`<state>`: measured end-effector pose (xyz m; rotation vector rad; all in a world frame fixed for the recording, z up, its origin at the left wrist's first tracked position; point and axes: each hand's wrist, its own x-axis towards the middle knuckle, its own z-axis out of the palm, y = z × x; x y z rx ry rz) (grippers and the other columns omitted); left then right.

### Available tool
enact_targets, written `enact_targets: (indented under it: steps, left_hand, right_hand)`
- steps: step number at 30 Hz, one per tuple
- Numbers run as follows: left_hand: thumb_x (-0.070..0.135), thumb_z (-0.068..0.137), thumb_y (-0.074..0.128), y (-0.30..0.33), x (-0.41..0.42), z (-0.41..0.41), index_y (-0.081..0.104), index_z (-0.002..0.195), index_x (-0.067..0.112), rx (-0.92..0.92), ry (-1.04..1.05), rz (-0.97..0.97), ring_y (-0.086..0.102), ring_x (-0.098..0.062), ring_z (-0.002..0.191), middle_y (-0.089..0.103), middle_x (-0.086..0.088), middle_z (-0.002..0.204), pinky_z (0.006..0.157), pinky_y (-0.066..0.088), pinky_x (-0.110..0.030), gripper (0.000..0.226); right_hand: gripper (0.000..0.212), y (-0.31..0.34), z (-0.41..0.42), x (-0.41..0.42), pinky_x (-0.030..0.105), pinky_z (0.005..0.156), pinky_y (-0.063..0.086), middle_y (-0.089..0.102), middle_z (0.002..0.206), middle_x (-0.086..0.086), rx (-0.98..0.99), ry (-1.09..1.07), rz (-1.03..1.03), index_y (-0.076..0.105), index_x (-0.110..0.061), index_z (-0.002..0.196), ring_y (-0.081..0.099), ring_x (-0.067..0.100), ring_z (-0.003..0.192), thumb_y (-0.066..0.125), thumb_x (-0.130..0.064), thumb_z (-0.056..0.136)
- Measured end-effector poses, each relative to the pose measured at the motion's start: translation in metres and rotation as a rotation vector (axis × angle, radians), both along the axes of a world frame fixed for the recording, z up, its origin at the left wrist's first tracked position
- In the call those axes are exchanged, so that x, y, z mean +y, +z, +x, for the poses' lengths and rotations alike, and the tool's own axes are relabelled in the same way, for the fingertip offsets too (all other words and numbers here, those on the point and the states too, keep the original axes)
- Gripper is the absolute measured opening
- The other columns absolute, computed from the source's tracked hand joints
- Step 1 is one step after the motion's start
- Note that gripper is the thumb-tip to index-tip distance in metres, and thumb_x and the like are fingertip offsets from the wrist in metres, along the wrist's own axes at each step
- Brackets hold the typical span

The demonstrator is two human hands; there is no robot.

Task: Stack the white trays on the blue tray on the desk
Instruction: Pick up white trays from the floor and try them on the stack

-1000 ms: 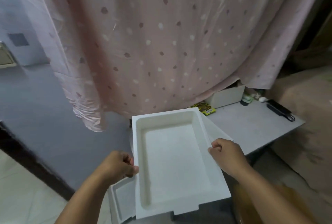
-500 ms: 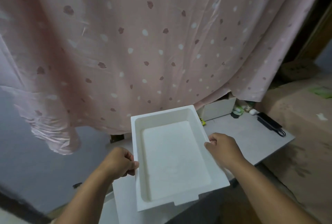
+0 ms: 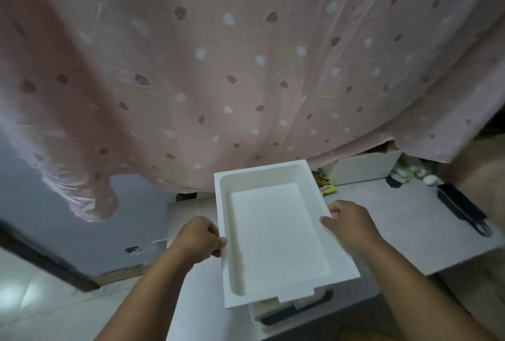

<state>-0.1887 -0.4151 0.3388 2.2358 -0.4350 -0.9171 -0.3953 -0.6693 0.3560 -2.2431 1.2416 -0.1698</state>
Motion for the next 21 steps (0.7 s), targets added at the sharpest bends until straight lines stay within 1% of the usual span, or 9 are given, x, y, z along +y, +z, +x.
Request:
enact_targets:
  steps: [2, 5, 8, 11, 14, 17, 19, 21]
  left_hand:
    - [0.016, 0.086, 0.073, -0.005, -0.011, -0.009, 0.067, 0.081, 0.004, -0.004, 0.043, 0.017, 0.070, -0.017, 0.063, 0.076, -0.006, 0.068, 0.064, 0.053, -0.030, 0.014]
    - [0.016, 0.087, 0.072, -0.011, -0.027, -0.020, 0.067, 0.084, 0.004, -0.011, 0.113, 0.044, 0.069, -0.014, 0.062, 0.076, -0.006, 0.071, 0.062, 0.054, -0.030, 0.013]
    - [0.016, 0.087, 0.072, -0.018, -0.037, -0.029, 0.066, 0.084, 0.006, 0.007, 0.156, 0.069, 0.068, -0.014, 0.061, 0.076, -0.006, 0.073, 0.060, 0.053, -0.029, 0.012]
    - [0.015, 0.087, 0.072, -0.026, -0.044, -0.037, 0.067, 0.086, 0.005, 0.015, 0.201, 0.098, 0.070, -0.014, 0.064, 0.077, -0.006, 0.075, 0.060, 0.053, -0.028, 0.012]
    - [0.015, 0.086, 0.072, -0.035, -0.044, -0.044, 0.066, 0.086, 0.003, 0.015, 0.222, 0.123, 0.068, -0.014, 0.062, 0.076, -0.007, 0.073, 0.059, 0.050, -0.026, 0.013]
    - [0.016, 0.086, 0.072, -0.045, -0.043, -0.046, 0.067, 0.084, 0.004, 0.011, 0.218, 0.137, 0.068, -0.016, 0.064, 0.076, -0.007, 0.070, 0.061, 0.051, -0.028, 0.013]
    - [0.017, 0.085, 0.073, -0.050, -0.045, -0.045, 0.067, 0.082, 0.006, -0.004, 0.217, 0.153, 0.068, -0.017, 0.066, 0.076, -0.006, 0.069, 0.064, 0.053, -0.030, 0.012]
    - [0.017, 0.085, 0.073, -0.054, -0.047, -0.047, 0.069, 0.082, 0.007, -0.034, 0.203, 0.196, 0.067, -0.016, 0.068, 0.075, -0.005, 0.072, 0.064, 0.052, -0.027, 0.011]
  right_hand:
    - [0.014, -0.010, 0.003, -0.019, 0.030, 0.061, 0.049, 0.063, 0.073, -0.003, 0.041, 0.035, 0.003, 0.064, -0.020, 0.076, 0.060, 0.015, 0.066, 0.072, -0.029, 0.082]
    - [0.017, -0.024, 0.004, -0.047, 0.029, 0.060, 0.049, 0.063, 0.073, -0.004, 0.102, 0.092, 0.019, 0.062, -0.019, 0.074, 0.060, 0.013, 0.067, 0.072, -0.031, 0.081]
    - [0.021, -0.039, 0.004, -0.064, 0.027, 0.057, 0.044, 0.060, 0.069, -0.005, 0.126, 0.139, 0.039, 0.057, -0.020, 0.069, 0.056, 0.011, 0.064, 0.072, -0.029, 0.081]
    - [0.021, -0.051, 0.003, -0.076, 0.027, 0.056, 0.042, 0.060, 0.070, -0.005, 0.145, 0.192, 0.060, 0.057, -0.020, 0.070, 0.056, 0.011, 0.065, 0.071, -0.029, 0.082]
    - [0.024, -0.062, 0.004, -0.080, 0.028, 0.055, 0.040, 0.058, 0.067, -0.005, 0.164, 0.230, 0.085, 0.053, -0.020, 0.067, 0.054, 0.012, 0.062, 0.068, -0.030, 0.083]
    - [0.027, -0.072, 0.007, -0.083, 0.028, 0.055, 0.040, 0.059, 0.066, -0.002, 0.165, 0.218, 0.115, 0.049, -0.018, 0.063, 0.053, 0.015, 0.060, 0.062, -0.030, 0.084]
    - [0.027, -0.077, 0.009, -0.085, 0.029, 0.056, 0.043, 0.061, 0.067, -0.001, 0.171, 0.217, 0.108, 0.050, -0.017, 0.063, 0.056, 0.017, 0.062, 0.058, -0.028, 0.086]
    - [0.026, -0.080, 0.010, -0.085, 0.029, 0.057, 0.046, 0.062, 0.069, -0.002, 0.189, 0.221, 0.096, 0.053, -0.018, 0.065, 0.059, 0.016, 0.065, 0.056, -0.027, 0.089]
